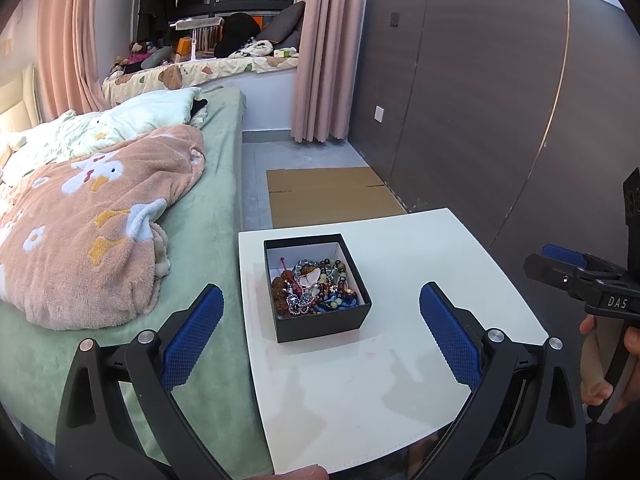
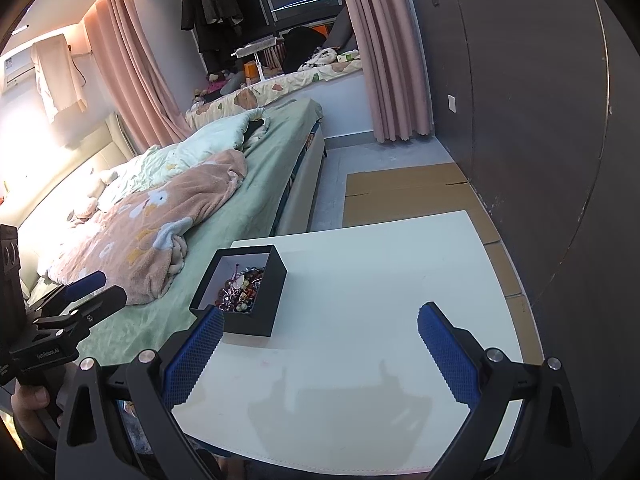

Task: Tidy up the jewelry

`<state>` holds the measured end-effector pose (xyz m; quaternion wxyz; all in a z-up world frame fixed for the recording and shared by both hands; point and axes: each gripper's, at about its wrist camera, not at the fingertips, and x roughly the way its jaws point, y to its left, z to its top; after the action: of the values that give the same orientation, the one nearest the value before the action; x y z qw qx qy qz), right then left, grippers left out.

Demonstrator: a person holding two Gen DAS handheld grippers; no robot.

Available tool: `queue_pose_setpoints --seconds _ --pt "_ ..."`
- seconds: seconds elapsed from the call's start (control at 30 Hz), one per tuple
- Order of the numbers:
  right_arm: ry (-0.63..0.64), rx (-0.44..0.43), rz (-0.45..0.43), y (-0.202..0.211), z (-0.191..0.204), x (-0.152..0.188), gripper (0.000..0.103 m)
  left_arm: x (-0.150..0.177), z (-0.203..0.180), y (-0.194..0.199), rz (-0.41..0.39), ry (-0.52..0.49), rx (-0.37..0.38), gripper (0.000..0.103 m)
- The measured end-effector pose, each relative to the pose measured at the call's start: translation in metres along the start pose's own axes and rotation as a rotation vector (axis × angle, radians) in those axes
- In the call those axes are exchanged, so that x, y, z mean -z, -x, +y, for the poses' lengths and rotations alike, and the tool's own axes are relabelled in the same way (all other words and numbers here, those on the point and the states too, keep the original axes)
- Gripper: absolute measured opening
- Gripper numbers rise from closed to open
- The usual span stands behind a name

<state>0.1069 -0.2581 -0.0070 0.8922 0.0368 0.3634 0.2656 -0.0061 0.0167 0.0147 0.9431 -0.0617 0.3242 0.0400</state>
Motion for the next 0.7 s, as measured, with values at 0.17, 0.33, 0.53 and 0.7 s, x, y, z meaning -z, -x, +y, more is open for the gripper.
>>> queue_pose_setpoints --seconds 0.17,0.33,0.53,0.7 --pt "-0.003 0.003 -0.004 0.0013 -0.0020 -0.0007 0.095 -0.0005 -0.0009 0.0005 -0.003 0.001 -0.001 0.098" --pt "0.001 0.006 -0.005 0.0017 -0.0033 -0.0016 0.095 -0.0008 -0.0011 0.0008 -0.003 -0.001 -0.001 0.098" --pt "0.000 0.007 -0.006 0.0023 -0.0033 -0.0013 0.095 -0.0018 -0.0027 0.0009 -0.007 -0.005 -0.002 0.098" --pt "0.000 0.006 -0.005 0.0021 -0.0024 -0.0009 0.095 -0.0021 -0.0035 0.0009 -0.009 -0.005 -0.004 0.098"
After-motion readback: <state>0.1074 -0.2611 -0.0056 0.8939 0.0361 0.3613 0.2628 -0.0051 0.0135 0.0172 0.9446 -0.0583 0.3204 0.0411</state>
